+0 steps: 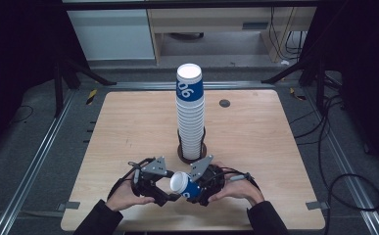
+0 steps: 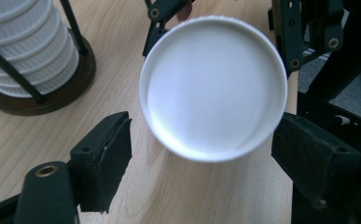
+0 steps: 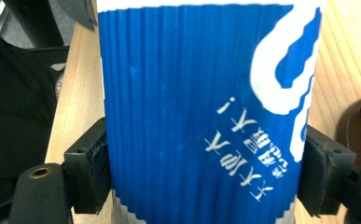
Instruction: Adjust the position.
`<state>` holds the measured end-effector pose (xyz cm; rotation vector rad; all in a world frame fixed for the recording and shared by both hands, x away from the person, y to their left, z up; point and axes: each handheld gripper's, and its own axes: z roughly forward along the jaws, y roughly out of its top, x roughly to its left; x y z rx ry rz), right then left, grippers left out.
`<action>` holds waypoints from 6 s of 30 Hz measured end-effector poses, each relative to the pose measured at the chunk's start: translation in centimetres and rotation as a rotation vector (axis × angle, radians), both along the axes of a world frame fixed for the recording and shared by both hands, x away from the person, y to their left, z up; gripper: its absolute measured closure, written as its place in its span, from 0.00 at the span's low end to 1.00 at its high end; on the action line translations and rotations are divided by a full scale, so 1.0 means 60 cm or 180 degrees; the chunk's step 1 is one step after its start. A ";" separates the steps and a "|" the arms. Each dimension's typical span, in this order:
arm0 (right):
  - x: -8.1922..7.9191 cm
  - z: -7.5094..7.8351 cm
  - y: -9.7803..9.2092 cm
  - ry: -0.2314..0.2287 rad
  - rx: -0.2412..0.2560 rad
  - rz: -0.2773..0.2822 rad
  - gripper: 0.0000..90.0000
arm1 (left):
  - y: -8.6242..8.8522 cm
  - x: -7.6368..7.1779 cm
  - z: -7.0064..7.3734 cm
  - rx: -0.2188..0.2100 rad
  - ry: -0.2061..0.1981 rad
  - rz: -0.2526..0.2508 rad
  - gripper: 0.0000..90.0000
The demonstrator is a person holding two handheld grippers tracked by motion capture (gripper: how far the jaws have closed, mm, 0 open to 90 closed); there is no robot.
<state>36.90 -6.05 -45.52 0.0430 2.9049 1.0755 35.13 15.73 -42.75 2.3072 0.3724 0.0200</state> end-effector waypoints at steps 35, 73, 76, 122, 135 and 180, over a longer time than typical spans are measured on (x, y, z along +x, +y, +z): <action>0.001 0.013 0.013 0.0019 0.0285 -0.0063 0.07 | 0.013 0.004 0.011 -0.0109 0.0039 0.0034 0.29; 0.014 0.019 -0.034 0.0647 0.1404 -0.0141 0.13 | 0.043 0.014 0.026 -0.0981 0.0217 -0.0132 0.29; 0.012 0.016 -0.031 0.0671 0.1373 -0.0114 0.16 | 0.042 0.015 0.024 -0.0958 0.0226 -0.0146 0.29; -0.011 -0.011 0.017 0.0029 -0.0029 0.0079 0.18 | -0.011 0.003 -0.024 0.0642 0.0139 -0.0365 0.29; 0.001 0.019 -0.013 0.0010 0.0511 -0.0184 0.07 | 0.024 0.016 -0.004 0.0359 0.0082 -0.0214 0.29; 0.009 0.034 -0.037 0.0678 0.1499 -0.0039 0.18 | 0.032 0.007 0.020 -0.0597 0.0059 -0.0366 0.29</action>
